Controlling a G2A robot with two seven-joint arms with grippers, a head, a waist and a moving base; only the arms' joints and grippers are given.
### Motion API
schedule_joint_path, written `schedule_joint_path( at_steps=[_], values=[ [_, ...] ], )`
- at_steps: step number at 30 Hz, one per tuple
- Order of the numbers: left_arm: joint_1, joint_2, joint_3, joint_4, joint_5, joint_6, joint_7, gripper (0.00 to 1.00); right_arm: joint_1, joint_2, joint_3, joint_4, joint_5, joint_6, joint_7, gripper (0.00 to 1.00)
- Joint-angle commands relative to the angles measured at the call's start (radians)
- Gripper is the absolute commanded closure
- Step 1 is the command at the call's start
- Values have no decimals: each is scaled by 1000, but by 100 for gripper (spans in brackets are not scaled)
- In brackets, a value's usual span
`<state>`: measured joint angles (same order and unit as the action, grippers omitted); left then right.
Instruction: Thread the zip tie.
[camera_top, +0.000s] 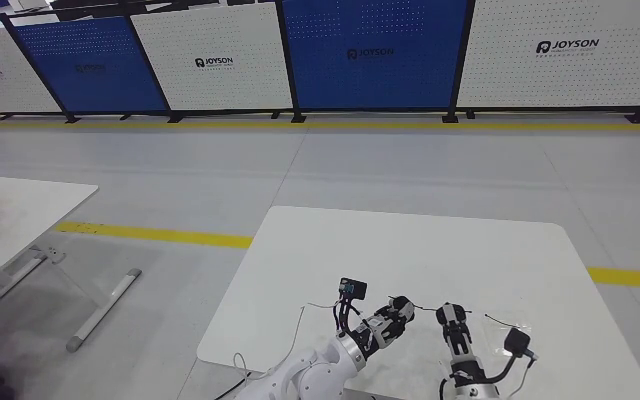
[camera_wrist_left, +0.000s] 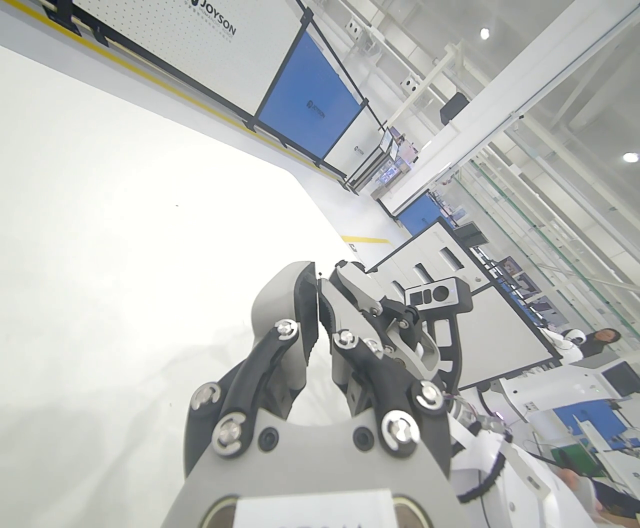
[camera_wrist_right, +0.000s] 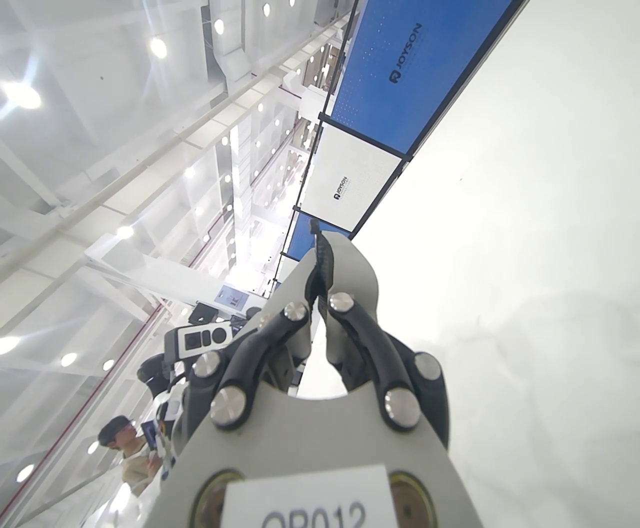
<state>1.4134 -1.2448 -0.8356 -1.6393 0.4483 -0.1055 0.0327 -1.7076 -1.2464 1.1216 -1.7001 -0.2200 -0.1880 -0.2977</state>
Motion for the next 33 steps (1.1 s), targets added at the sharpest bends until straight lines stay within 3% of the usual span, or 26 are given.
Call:
schedule_joint_path(
  at_steps=[1,20,33],
  values=[
    [0,0,0,0,0,0,0,100,-3,-1,4,-2,-1,-2,-1,100],
    [0,0,0,0,0,0,0,100,1,-17,8,5,-19,22,29,100],
    [0,0,0,0,0,0,0,100,-9,-24,34,6,-14,-1,25,100]
  ],
)
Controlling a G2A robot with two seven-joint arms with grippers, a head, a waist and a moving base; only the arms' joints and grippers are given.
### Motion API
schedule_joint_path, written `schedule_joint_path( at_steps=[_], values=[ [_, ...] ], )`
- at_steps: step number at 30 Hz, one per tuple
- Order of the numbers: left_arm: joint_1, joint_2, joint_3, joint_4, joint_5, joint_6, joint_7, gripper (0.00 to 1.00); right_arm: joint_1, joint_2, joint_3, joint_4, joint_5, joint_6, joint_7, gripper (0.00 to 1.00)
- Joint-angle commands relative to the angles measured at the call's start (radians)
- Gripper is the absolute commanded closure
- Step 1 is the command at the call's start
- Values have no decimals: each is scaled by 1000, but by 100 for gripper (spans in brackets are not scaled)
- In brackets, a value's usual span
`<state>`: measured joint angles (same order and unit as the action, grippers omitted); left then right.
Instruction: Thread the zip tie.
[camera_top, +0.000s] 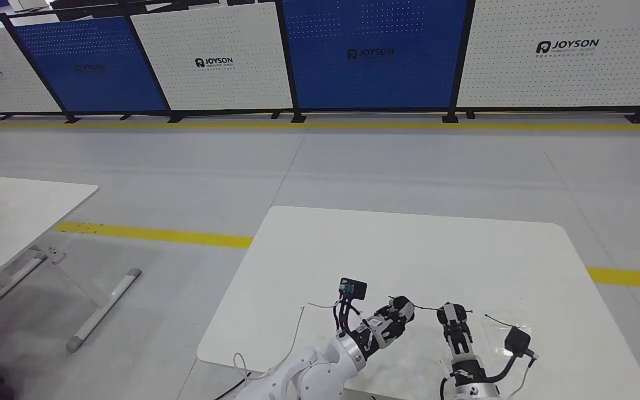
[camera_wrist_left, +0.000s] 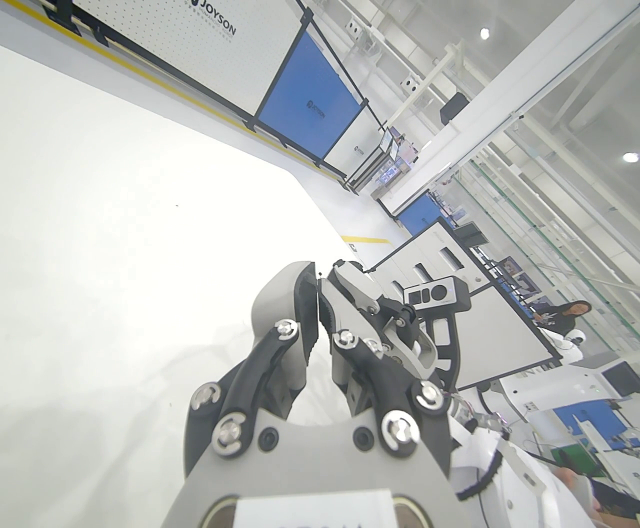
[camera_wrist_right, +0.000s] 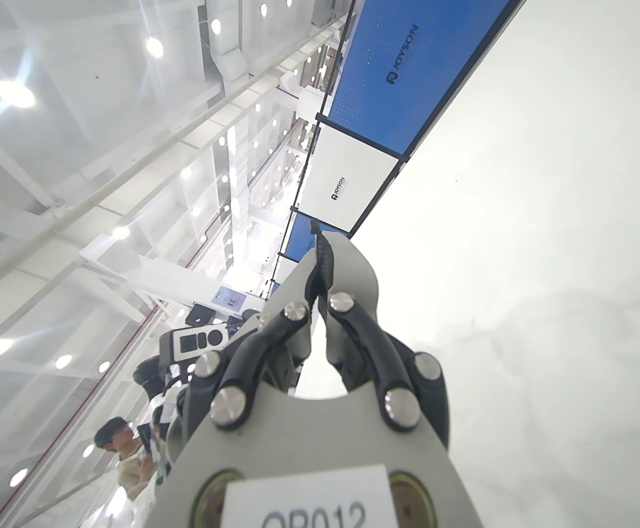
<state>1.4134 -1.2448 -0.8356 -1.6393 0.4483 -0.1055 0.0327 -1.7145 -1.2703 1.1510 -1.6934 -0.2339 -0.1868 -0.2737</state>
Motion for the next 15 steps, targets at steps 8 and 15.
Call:
schedule_joint_path(
  at_steps=[8,15],
  values=[
    [0,0,0,0,0,0,0,100,-16,-2,20,-13,-7,-11,12,100],
    [0,0,0,0,0,0,0,100,-15,-7,16,-15,-22,0,23,100]
  ],
)
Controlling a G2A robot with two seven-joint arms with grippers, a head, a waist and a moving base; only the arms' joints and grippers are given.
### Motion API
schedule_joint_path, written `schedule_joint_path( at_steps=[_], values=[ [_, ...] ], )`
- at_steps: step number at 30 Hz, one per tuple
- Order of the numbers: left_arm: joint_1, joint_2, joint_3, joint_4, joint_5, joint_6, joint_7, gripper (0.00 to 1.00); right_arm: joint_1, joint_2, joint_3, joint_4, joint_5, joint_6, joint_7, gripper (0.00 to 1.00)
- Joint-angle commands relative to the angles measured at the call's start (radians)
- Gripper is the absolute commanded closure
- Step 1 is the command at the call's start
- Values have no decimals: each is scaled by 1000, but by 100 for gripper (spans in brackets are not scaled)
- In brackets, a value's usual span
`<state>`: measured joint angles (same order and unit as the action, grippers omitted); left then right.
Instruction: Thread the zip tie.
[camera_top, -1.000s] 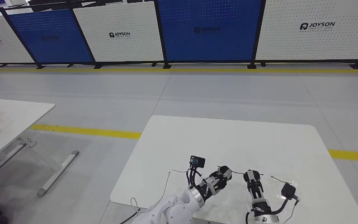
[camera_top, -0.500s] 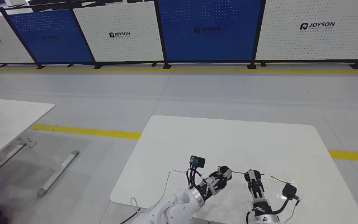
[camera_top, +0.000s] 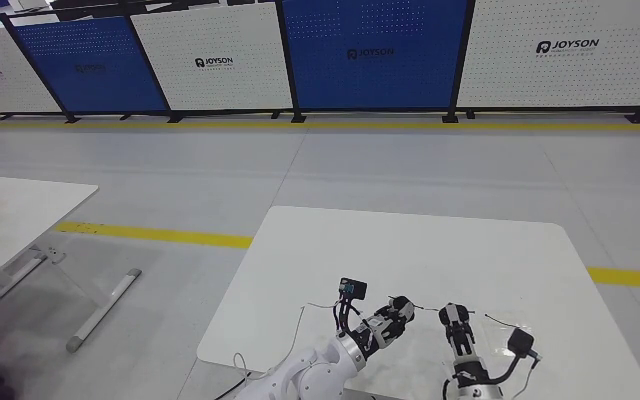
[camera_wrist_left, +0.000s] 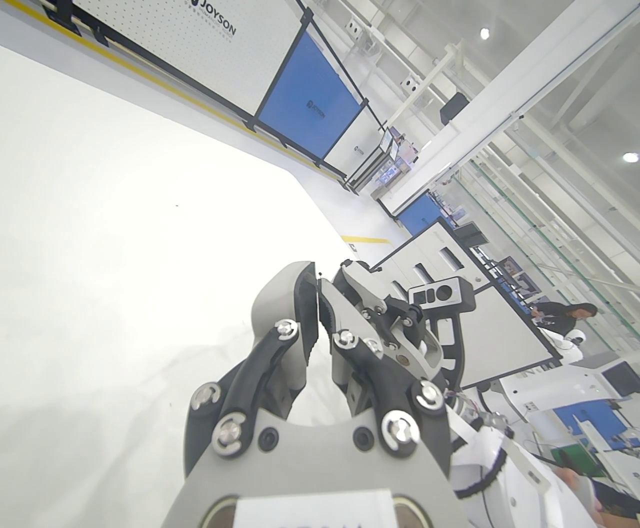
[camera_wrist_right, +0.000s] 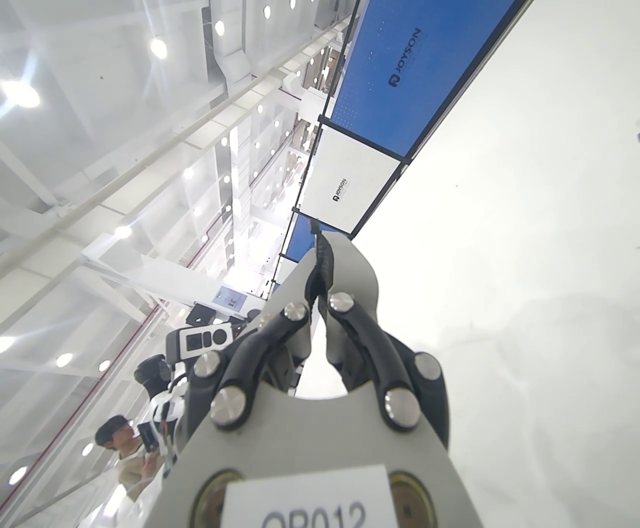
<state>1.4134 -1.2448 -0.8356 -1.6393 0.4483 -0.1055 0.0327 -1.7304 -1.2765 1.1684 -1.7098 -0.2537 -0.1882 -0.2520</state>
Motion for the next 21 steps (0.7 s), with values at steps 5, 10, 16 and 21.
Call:
schedule_joint_path(
  at_steps=[5,10,16,21],
  values=[
    [0,0,0,0,0,0,0,100,9,-5,-8,8,-12,14,4,100],
    [0,0,0,0,0,0,0,100,13,-10,-12,15,-20,17,0,100],
    [0,0,0,0,0,0,0,100,11,-13,-9,15,-22,14,0,100],
    [0,0,0,0,0,0,0,100,11,-16,-7,16,-26,8,3,100]
  ],
)
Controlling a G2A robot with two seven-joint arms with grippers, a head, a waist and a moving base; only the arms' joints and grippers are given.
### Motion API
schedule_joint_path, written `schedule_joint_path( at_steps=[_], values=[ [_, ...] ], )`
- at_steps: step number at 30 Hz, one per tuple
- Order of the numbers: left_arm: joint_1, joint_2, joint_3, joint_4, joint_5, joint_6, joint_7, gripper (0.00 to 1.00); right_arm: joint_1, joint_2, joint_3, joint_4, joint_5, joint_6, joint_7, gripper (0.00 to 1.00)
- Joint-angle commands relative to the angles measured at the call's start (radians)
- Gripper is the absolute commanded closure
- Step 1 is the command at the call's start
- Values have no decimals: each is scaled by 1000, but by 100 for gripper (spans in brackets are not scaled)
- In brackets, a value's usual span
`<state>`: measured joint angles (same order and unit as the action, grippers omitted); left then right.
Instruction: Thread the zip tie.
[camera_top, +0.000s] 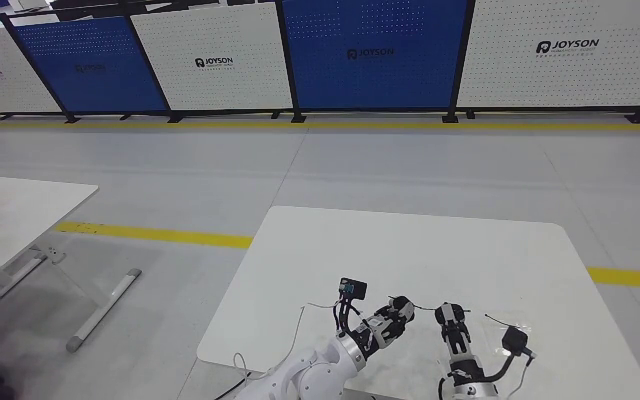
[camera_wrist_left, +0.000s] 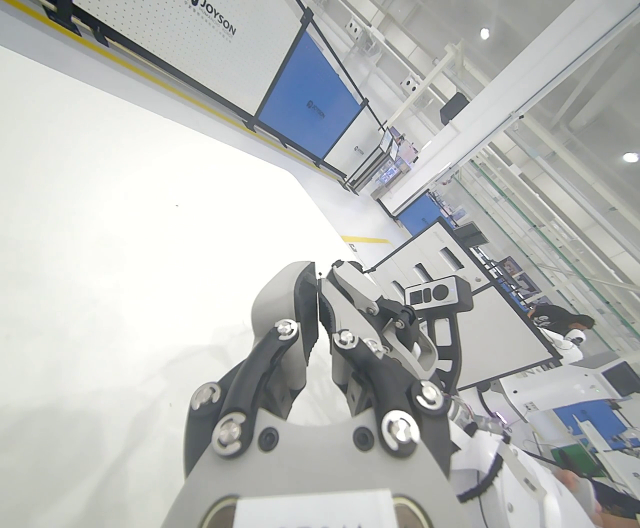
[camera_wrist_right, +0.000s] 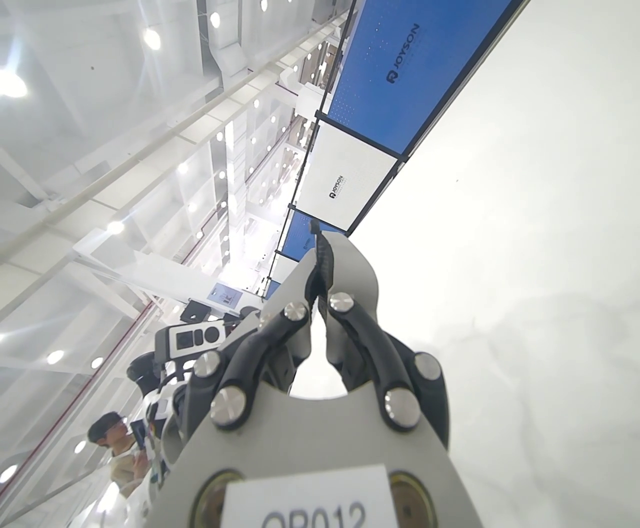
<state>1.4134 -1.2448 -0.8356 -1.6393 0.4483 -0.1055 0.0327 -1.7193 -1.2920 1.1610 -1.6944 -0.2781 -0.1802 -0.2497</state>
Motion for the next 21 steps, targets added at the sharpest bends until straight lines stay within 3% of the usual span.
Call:
schedule_joint_path(
  at_steps=[1,5,16,21],
  values=[
    [2,-1,1,0,-13,-3,-4,100,1,-1,0,0,-6,-1,4,100],
    [-1,-1,-8,7,-97,-51,-58,100,0,-1,0,1,-29,-9,19,100],
    [-12,0,-34,28,-255,-122,-153,100,-20,-1,22,-8,-1,-52,61,100],
    [-27,-3,-39,51,-283,-112,-160,100,-31,2,46,-15,20,-71,88,100]
  ],
)
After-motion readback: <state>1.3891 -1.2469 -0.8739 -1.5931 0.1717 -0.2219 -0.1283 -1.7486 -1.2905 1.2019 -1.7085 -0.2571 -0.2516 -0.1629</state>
